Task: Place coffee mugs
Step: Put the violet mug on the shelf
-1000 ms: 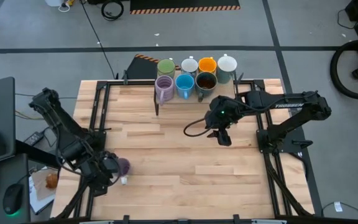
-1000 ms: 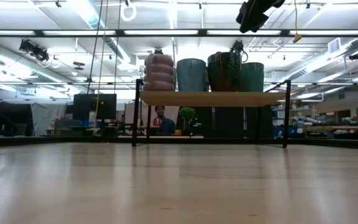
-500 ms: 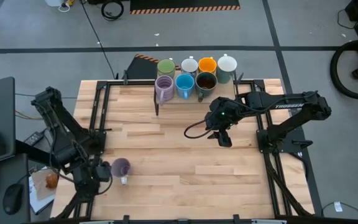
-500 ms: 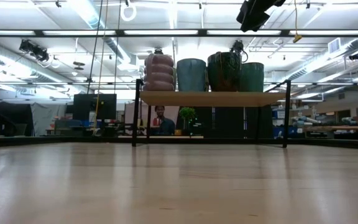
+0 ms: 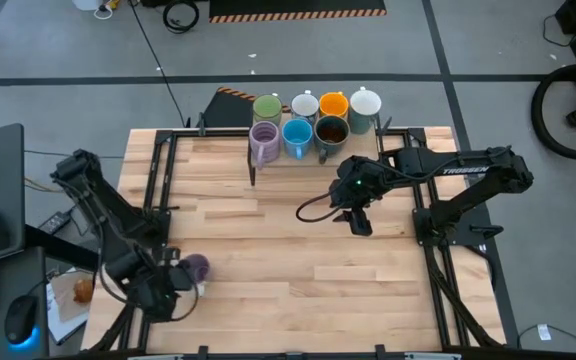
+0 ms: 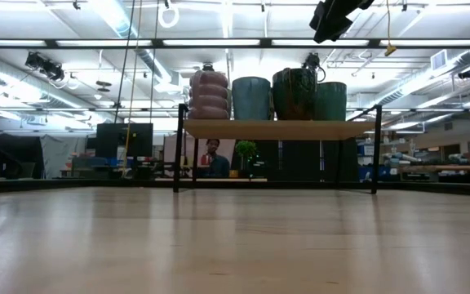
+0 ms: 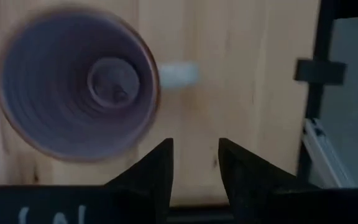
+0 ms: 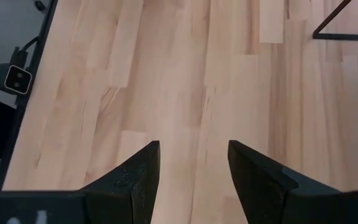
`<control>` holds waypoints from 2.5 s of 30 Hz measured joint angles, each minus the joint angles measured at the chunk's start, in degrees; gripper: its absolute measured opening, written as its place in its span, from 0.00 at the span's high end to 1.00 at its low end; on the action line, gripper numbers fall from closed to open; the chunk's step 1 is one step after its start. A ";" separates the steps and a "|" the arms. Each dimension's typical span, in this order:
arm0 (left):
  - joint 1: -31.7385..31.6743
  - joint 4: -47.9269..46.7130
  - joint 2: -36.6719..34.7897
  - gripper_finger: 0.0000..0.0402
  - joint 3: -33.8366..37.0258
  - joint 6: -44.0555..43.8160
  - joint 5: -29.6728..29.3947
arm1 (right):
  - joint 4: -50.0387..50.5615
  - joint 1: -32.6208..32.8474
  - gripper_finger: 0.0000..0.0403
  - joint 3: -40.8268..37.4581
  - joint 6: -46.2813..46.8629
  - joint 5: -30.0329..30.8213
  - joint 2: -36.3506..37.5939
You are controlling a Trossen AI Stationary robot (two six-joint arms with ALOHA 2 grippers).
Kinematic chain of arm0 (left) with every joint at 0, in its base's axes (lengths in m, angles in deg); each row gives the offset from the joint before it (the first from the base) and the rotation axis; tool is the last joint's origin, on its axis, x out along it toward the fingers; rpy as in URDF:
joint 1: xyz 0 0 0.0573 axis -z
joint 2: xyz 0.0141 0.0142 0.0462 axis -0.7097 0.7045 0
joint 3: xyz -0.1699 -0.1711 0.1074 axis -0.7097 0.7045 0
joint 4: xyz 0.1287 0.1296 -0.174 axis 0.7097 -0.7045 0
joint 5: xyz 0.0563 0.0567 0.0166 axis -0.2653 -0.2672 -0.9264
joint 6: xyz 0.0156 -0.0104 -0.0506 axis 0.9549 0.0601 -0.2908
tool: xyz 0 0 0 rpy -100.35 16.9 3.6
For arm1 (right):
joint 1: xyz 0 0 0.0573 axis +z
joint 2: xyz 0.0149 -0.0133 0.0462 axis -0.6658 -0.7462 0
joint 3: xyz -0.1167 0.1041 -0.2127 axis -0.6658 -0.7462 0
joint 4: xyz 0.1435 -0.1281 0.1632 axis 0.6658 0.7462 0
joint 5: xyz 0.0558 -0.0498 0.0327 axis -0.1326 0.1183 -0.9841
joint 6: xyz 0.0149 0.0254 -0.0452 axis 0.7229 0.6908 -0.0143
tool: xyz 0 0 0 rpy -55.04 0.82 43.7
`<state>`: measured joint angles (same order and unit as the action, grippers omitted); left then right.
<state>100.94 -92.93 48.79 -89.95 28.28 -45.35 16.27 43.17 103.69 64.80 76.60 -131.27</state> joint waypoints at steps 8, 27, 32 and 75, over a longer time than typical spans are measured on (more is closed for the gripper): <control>-4.17 -0.73 1.98 0.67 -5.28 9.99 -1.84 | -0.36 -0.03 0.52 0.00 -1.15 0.13 -0.02; -4.03 -5.65 5.34 0.67 -6.78 16.87 -8.57 | -0.90 -1.42 0.52 0.00 -1.37 0.15 -0.04; -4.03 -5.64 7.57 0.67 -6.78 16.11 -9.53 | -0.90 -1.42 0.52 0.00 -1.54 0.15 -0.04; -10.70 5.92 8.60 0.95 0.92 30.25 -1.81 | -0.87 -1.40 0.52 0.00 0.25 0.13 -0.04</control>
<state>90.25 -87.01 57.39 -89.04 58.53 -47.16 15.40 41.77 103.69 65.05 76.72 -131.31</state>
